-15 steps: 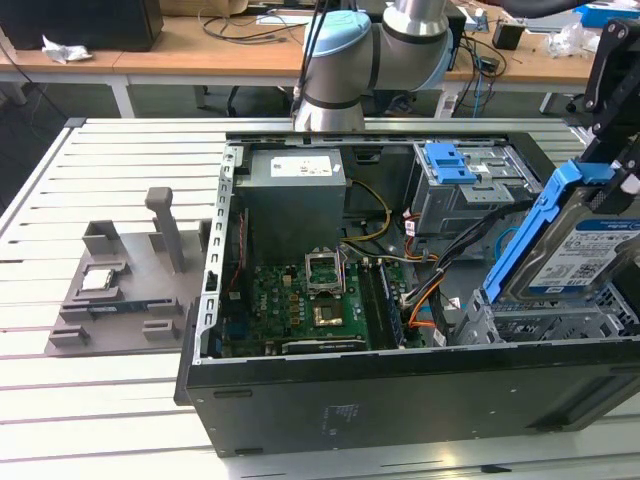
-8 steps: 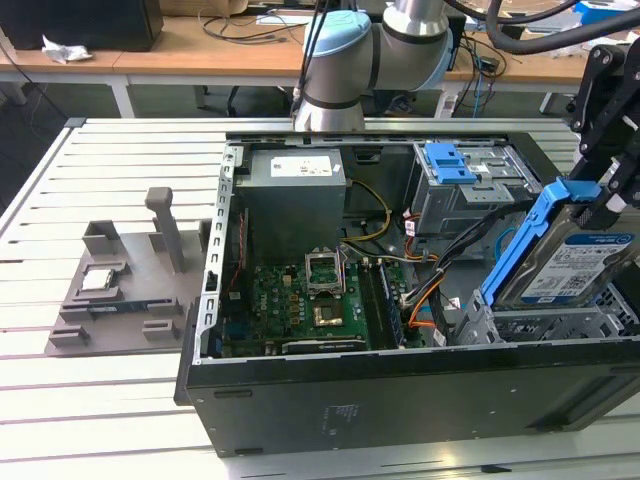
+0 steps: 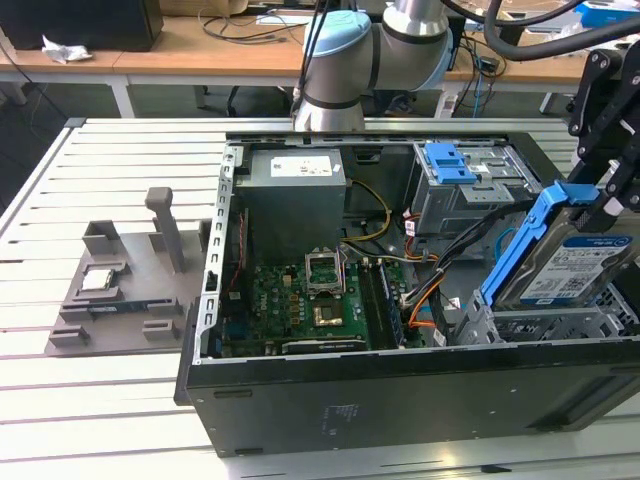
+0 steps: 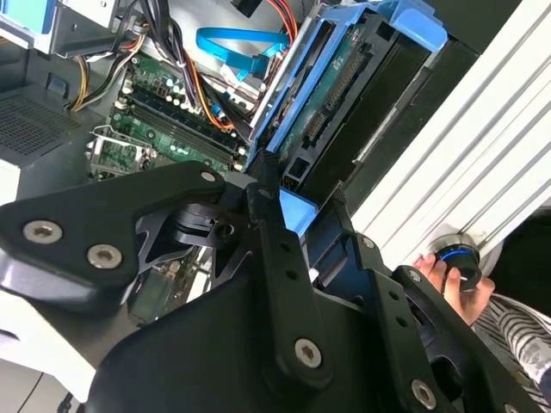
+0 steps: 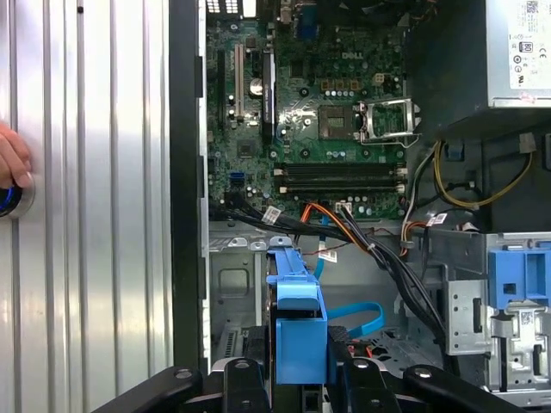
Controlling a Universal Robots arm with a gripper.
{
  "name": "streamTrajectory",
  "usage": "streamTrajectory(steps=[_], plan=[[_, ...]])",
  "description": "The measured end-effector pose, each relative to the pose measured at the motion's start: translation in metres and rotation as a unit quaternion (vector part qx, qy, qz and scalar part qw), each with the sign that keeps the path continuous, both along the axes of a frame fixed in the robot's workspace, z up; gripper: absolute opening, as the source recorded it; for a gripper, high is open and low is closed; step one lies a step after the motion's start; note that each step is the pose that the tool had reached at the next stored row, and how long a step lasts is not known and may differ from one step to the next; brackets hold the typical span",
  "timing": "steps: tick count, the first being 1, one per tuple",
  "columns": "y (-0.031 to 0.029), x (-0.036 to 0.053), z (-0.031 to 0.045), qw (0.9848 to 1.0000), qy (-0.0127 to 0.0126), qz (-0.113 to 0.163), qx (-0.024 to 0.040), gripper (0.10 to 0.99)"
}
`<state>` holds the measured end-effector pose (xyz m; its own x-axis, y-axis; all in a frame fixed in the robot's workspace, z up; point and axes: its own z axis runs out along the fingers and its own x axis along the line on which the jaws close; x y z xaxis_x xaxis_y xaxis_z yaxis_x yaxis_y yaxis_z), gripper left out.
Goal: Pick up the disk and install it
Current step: 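Insert the disk into the insertion slot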
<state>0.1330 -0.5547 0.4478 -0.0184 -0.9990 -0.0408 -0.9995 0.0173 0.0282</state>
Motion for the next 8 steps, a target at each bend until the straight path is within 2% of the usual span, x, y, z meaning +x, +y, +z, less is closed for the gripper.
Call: streamTrajectory(steps=[8], plan=[[0.0000,0.0000,-0.0044,1.0000,0.0000,0.000,0.0000,0.365]])
